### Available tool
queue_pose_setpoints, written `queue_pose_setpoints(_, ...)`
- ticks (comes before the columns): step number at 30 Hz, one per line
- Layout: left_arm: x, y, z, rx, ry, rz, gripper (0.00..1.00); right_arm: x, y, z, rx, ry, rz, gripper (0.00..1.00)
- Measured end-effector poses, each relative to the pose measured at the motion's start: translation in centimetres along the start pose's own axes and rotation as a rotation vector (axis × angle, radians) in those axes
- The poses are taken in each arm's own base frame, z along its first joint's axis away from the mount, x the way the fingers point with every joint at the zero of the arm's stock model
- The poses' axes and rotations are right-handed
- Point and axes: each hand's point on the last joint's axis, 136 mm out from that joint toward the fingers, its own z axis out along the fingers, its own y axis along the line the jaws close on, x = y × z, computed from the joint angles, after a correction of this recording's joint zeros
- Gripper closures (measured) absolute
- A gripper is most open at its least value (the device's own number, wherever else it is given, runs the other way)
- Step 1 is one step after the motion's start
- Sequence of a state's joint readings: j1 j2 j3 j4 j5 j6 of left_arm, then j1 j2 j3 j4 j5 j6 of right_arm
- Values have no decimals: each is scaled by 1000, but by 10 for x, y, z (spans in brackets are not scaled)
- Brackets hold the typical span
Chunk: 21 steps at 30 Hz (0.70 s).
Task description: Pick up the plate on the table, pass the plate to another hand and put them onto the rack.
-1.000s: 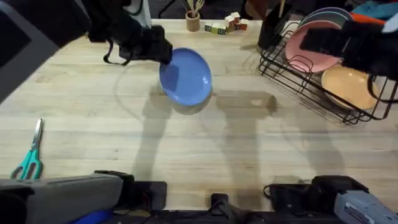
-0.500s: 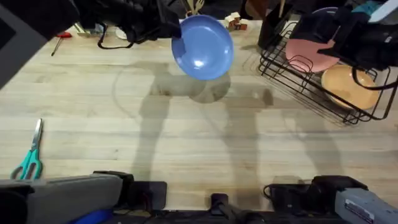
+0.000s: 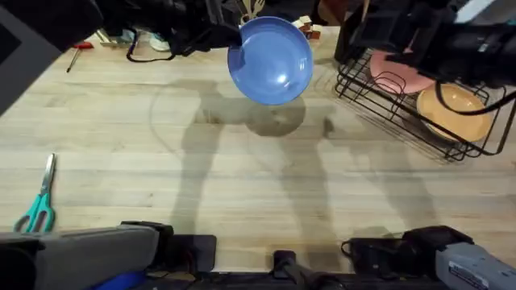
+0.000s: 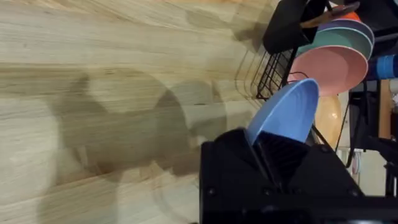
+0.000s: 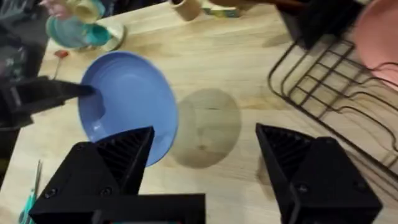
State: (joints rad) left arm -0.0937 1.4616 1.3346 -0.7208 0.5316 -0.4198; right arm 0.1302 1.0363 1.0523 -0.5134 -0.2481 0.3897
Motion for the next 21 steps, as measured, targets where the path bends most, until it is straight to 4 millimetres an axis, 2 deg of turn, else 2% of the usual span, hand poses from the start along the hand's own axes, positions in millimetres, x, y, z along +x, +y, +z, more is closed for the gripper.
queue_pose_setpoints(4, 0, 0, 0, 0, 0, 0, 960, 4, 11, 2, -30, 14, 5, 6)
queue_pose_setpoints(11, 0, 0, 0, 0, 0, 0, 960, 5, 13, 2, -34, 19, 159, 6)
queue_pose_setpoints(21, 0, 0, 0, 0, 0, 0, 960, 9, 19, 3, -49, 36, 256, 6)
